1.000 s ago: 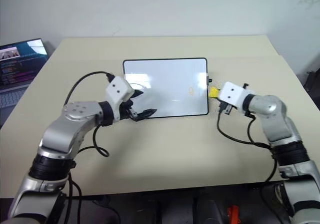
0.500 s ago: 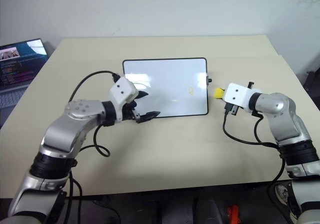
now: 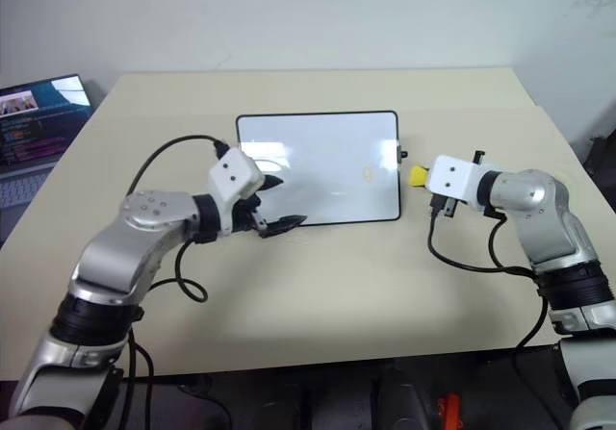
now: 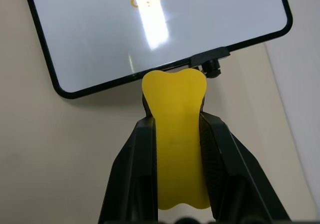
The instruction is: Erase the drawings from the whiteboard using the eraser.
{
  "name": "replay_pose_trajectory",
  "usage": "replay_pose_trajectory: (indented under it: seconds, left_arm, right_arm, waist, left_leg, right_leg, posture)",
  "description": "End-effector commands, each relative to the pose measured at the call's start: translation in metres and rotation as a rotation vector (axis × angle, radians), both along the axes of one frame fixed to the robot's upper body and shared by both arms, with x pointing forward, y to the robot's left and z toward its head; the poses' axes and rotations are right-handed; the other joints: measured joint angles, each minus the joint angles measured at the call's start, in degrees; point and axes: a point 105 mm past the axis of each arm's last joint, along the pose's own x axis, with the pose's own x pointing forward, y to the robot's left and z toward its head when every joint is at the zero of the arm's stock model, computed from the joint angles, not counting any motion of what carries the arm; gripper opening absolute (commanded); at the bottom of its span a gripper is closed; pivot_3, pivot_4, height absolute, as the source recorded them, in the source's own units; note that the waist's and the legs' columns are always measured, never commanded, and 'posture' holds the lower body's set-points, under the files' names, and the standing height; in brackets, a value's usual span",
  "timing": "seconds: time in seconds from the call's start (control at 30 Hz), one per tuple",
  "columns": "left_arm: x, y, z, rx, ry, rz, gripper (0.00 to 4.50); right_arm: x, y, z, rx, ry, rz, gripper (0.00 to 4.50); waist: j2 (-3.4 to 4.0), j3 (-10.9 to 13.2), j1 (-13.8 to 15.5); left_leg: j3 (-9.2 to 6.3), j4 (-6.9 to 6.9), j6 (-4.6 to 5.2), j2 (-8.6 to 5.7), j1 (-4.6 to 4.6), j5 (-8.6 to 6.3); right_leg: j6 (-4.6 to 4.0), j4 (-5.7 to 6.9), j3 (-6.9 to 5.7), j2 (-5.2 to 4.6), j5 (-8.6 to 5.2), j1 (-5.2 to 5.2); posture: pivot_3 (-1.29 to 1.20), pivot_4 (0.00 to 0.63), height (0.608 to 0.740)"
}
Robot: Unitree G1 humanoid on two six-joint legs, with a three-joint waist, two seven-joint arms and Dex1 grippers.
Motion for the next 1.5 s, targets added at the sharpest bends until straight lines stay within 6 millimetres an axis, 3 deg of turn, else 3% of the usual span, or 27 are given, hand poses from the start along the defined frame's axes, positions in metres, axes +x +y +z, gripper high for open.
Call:
replay_pose_trajectory:
  seconds: [0.03,0.73,0.9,0.97,1.2,1.5]
  left_arm:
    - [-0.003,0.002,0.012,-0.004,-0.046,-0.002,4.50]
    - [-0.002,0.005,0.014,-0.005,-0.052,0.013,4.50]
    - [-0.002,0.005,0.014,-0.011,-0.053,0.018,4.50]
    - [-0.002,0.004,0.011,-0.013,-0.044,0.018,4.50]
    - [0.001,0.005,0.004,0.004,-0.030,0.029,4.50]
    - [-0.003,0.011,0.001,0.006,-0.020,0.047,4.50]
  right_arm:
    - [0.001,0.002,0.016,0.004,-0.057,0.013,0.83]
    - [0.007,0.014,0.029,0.081,-0.106,0.023,0.83]
    - [0.018,0.029,0.054,0.227,-0.247,0.008,0.83]
    - [0.023,0.040,0.055,0.302,-0.262,-0.003,0.83]
    - [0.053,0.081,0.040,0.441,-0.345,-0.110,0.83]
    - [0.065,0.091,-0.006,0.476,-0.291,-0.133,0.83]
  waist:
    - [0.00,0.00,0.00]
    - [0.00,0.00,-0.08]
    - [0.00,0.00,-0.36]
    - [0.00,-0.01,-0.35]
    - [-0.02,-0.02,-0.40]
    - [-0.04,-0.04,-0.47]
  left_leg:
    - [0.00,0.01,0.00,0.00,0.00,0.00]
    - [0.01,0.08,-0.04,-0.01,0.01,0.03]
    - [0.03,0.09,-0.05,0.01,0.05,0.03]
    - [0.03,0.10,-0.06,0.01,0.06,0.04]
    - [0.09,0.08,-0.07,0.01,0.20,0.05]
    - [0.17,0.07,-0.07,0.01,0.34,0.05]
  right_leg:
    - [0.00,0.00,0.00,0.00,0.00,0.00]
    - [0.00,0.08,0.01,0.00,0.02,0.01]
    - [-0.02,0.14,0.04,0.00,0.03,0.00]
    - [-0.02,0.18,0.04,0.00,0.04,0.00]
    - [-0.06,0.25,0.10,0.01,0.07,0.00]
    - [-0.06,0.32,0.18,0.01,0.07,0.05]
  posture:
    - [0.00,0.150,0.740]
    - [0.00,0.150,0.740]
    - [0.00,0.150,0.740]
    - [0.00,0.150,0.740]
    - [0.00,0.150,0.740]
    - [0.00,0.150,0.740]
